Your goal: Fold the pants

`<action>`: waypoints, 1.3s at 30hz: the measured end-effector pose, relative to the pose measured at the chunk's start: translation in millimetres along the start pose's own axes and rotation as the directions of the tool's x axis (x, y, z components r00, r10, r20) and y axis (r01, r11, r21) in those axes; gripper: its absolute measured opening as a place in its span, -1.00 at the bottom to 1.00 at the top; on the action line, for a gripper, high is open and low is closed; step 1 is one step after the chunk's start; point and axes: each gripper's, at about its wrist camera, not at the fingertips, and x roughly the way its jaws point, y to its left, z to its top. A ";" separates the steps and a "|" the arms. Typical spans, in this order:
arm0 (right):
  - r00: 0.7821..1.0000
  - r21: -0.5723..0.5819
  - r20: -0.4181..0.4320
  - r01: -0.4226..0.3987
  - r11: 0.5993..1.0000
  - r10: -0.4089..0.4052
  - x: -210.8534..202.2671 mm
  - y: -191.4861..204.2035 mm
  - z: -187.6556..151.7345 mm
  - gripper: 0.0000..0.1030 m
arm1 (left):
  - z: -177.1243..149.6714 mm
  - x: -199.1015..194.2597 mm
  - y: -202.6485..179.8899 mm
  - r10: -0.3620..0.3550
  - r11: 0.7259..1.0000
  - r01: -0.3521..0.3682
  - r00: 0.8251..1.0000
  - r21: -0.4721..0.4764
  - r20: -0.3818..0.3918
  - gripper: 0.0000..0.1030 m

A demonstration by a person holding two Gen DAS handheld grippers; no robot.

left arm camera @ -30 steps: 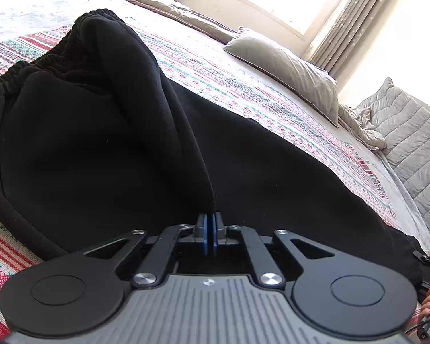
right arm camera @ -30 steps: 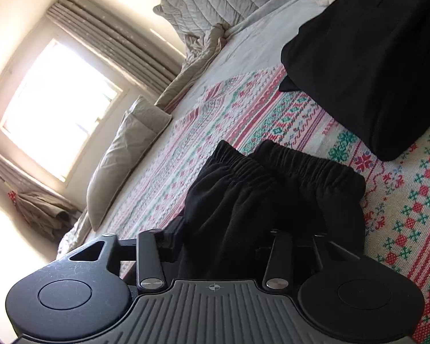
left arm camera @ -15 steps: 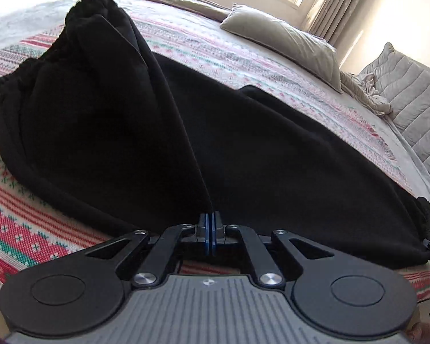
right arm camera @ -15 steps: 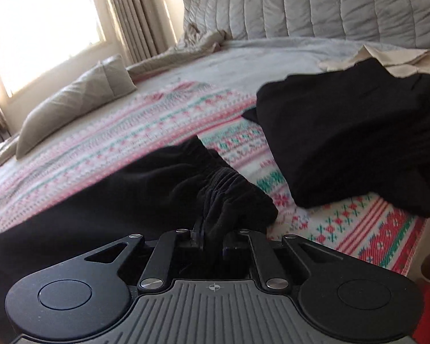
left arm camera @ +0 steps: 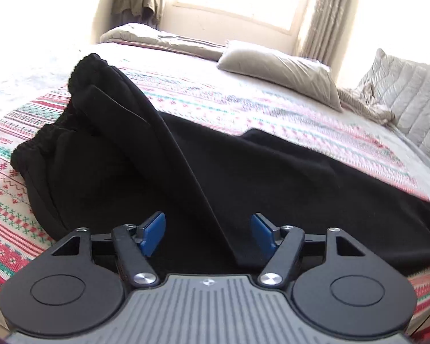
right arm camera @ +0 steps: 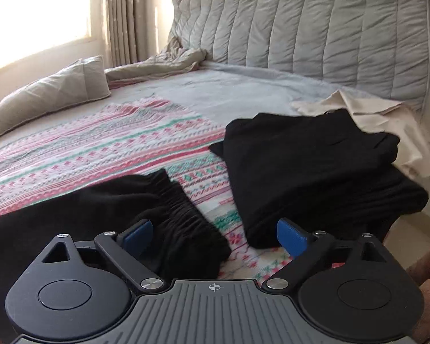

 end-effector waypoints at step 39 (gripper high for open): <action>0.623 -0.316 -0.379 -0.782 0.537 0.685 -86.9 285.8 -60.1 0.85 | 125.3 49.2 56.9 0.505 0.825 -0.494 0.863 -0.275 -0.038 -0.53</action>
